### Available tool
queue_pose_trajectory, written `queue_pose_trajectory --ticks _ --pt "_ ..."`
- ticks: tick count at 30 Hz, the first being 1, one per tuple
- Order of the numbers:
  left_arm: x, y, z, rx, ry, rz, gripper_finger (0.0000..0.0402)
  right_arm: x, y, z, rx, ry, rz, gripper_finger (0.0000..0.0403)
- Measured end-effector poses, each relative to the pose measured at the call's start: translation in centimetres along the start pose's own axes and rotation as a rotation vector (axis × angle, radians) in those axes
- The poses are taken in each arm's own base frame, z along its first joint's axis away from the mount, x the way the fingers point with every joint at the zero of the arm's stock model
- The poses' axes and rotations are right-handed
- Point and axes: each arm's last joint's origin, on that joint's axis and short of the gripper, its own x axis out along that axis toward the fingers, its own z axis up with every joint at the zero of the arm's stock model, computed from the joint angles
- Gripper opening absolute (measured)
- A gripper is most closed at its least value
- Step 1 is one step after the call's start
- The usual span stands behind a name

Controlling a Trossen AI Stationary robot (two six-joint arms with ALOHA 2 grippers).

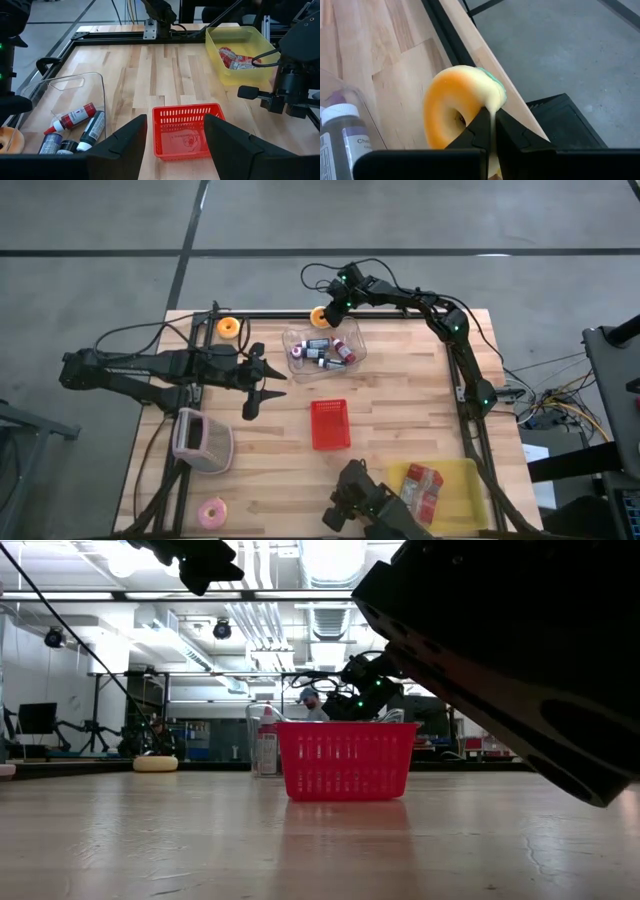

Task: Pick & Place Food Item
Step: Put the green donut into the red bin

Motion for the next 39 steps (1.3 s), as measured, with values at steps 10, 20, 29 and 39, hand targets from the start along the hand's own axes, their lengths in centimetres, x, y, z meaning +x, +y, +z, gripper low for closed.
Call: queue_pose_trajectory --ticks 10,20,29,39 --pt "0.0 0.0 0.0 0.0 0.0 -0.001 0.0202 -0.3 0.1 0.9 0.025 -0.023 0.0 0.0009" --pt "0.0 0.0 0.0 0.0 0.0 -0.001 0.0202 -0.8 0.2 2.0 0.028 -0.055 -0.001 0.0009" --pt "0.0 0.0 0.0 0.0 0.0 -0.001 0.0202 -2.1 0.6 3.8 0.023 -0.083 -0.003 0.0008" --pt "0.0 0.0 0.0 0.0 0.0 0.0 0.0202 -4.3 1.3 5.9 0.019 -0.092 -0.003 0.0008"
